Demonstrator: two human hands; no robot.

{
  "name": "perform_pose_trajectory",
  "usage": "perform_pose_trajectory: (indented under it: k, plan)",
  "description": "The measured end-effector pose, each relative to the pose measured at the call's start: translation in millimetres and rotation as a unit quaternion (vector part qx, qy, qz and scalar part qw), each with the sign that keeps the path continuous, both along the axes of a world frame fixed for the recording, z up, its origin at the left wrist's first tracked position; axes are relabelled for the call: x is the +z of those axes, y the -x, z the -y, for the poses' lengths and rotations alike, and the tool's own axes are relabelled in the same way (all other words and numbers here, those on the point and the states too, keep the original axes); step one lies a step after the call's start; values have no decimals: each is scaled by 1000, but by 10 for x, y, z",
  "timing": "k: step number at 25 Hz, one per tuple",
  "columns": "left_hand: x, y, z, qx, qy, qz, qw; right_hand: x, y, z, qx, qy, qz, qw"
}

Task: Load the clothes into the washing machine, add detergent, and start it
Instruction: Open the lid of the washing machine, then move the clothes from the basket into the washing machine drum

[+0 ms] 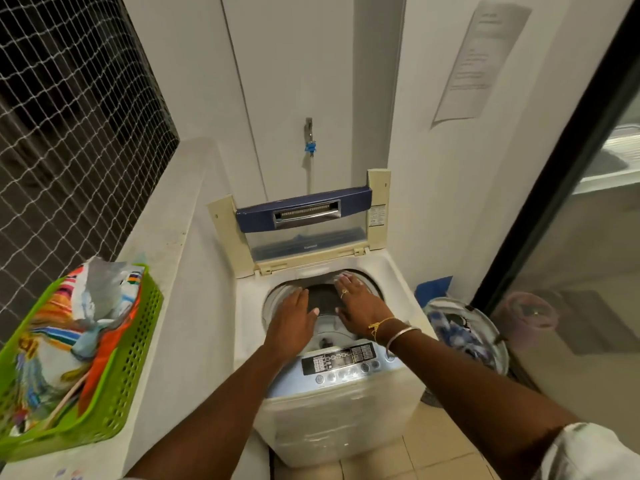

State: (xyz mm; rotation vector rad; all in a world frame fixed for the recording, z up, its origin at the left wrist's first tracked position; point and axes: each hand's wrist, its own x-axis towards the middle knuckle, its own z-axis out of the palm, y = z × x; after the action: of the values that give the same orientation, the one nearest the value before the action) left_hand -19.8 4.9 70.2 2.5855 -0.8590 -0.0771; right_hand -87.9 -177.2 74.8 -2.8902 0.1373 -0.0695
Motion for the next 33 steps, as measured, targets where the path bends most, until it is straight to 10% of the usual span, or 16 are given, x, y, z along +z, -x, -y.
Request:
perform_pose_trajectory:
  k: [33]
  plan:
    - [-1477, 948, 5021, -205, -69, -237, 947, -1653, 1141, 4464, -188, -118, -124, 967]
